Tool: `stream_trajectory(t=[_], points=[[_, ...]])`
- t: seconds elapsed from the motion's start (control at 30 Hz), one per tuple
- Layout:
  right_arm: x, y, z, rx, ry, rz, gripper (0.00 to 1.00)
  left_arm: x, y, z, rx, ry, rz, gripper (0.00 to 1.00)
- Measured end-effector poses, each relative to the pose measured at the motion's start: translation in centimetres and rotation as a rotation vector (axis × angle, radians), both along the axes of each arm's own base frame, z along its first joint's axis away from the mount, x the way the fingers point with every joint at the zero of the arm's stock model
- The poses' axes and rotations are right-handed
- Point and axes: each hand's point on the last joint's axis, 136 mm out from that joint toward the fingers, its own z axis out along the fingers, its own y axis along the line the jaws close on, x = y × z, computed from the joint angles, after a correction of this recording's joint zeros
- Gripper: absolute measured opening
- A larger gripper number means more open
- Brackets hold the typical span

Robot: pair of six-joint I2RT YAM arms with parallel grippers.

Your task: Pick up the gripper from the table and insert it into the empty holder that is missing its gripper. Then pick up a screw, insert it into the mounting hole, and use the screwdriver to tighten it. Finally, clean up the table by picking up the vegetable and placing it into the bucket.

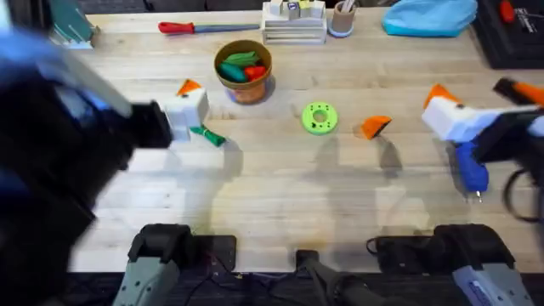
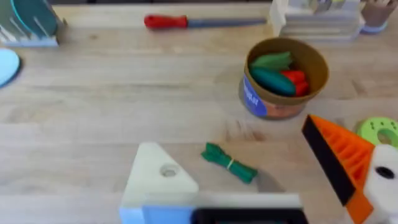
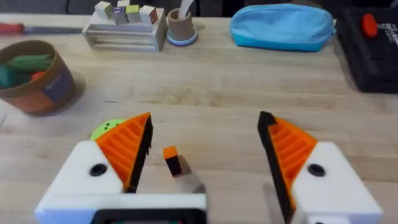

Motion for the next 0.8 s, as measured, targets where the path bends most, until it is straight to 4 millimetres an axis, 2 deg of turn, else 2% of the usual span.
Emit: stream_trajectory(t=[0.13,0.2,0.27,0.43,0.53,0.67,0.8], points=[[0.9,0.0,2.5,-0.023,0.072,0.010,0.992,1.6,0.0,1.5,-0.002,0.131,0.000,0.993],[1.7,0.0,3.2,-0.028,0.093,0.013,0.994,3.0,-0.2,2.4,-0.008,0.156,-0.009,0.992],[2.3,0.1,3.2,-0.030,0.113,0.018,0.992,3.8,-0.4,2.2,-0.014,0.197,-0.018,0.993],[3.0,0.1,2.1,-0.035,0.163,0.024,0.992,3.3,-0.7,-1.7,-0.044,0.394,-0.014,0.993],[3.0,0.1,2.0,-0.034,0.169,0.025,0.992,2.6,-0.8,-4.6,-0.132,0.541,0.068,0.992],[3.0,0.1,2.0,-0.034,0.169,0.025,0.992,3.3,-0.9,-7.8,-0.252,0.647,0.194,0.993],[3.0,0.1,2.0,-0.035,0.168,0.025,0.992,3.1,-1.6,-11.6,-0.332,0.789,0.261,0.979]])
